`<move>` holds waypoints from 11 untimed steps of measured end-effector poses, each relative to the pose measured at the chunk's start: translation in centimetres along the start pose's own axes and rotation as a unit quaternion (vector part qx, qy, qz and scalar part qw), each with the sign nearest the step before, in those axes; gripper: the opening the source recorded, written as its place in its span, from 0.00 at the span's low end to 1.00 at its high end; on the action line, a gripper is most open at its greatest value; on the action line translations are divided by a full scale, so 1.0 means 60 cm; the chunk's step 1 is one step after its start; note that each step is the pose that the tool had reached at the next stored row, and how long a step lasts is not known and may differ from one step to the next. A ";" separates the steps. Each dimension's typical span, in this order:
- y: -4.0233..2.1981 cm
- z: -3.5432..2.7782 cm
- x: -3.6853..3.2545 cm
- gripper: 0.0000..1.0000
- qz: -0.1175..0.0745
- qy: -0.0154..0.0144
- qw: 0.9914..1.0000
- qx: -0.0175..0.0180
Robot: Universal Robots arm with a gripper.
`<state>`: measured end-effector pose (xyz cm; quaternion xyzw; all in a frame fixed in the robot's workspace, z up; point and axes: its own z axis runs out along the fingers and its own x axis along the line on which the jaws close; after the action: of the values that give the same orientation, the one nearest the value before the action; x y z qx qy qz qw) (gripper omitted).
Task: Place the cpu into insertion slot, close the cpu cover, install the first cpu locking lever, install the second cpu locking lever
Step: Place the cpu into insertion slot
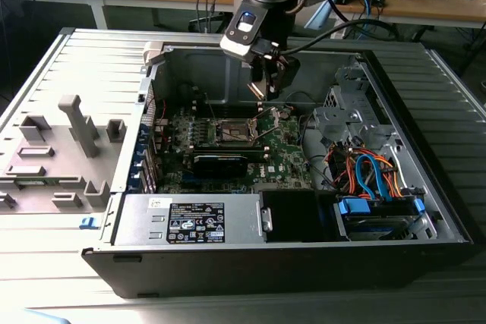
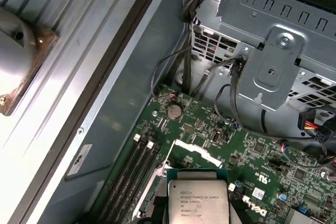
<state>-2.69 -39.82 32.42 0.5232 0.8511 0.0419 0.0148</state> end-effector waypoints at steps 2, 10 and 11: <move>0.000 0.000 0.000 0.55 0.020 -0.002 1.000 0.000; 0.000 0.000 0.000 0.55 0.033 -0.003 0.999 -0.001; 0.000 0.000 0.000 0.55 0.034 -0.003 0.999 -0.001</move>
<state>-2.69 -39.82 32.42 0.5518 0.8328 0.0414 0.0162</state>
